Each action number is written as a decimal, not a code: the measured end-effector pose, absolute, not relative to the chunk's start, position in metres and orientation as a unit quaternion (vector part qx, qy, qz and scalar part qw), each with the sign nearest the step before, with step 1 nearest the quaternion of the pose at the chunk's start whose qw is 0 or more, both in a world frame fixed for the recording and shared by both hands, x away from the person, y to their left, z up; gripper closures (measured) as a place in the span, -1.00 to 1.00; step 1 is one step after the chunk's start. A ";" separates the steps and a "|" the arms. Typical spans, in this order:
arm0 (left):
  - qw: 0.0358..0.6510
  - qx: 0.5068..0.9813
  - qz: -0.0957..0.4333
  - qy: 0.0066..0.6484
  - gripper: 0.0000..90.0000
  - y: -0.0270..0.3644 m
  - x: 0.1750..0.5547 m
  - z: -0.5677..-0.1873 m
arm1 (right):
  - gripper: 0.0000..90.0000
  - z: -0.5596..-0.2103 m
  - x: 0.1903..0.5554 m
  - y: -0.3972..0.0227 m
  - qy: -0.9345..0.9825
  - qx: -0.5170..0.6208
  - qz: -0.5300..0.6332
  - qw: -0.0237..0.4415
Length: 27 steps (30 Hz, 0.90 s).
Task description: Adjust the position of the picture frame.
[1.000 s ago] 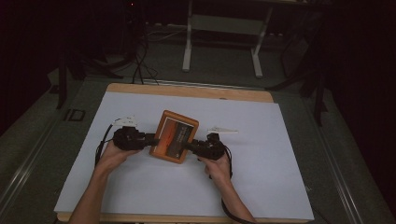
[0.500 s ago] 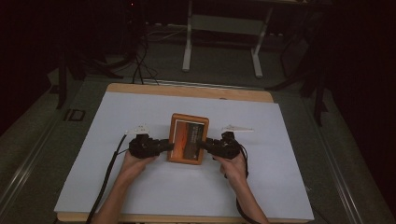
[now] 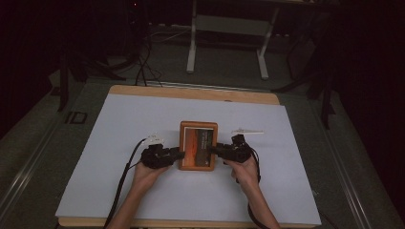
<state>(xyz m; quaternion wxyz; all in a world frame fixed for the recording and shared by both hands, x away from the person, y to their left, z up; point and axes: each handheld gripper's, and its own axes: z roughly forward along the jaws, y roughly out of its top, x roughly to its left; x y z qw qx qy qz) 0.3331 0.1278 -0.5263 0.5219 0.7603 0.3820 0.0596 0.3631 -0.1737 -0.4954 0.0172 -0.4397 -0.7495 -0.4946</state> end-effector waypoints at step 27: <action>0.498 0.728 -0.023 0.471 0.22 0.123 0.363 -0.543 | 0.25 -0.524 0.400 -0.171 -0.719 -0.513 -0.462 0.081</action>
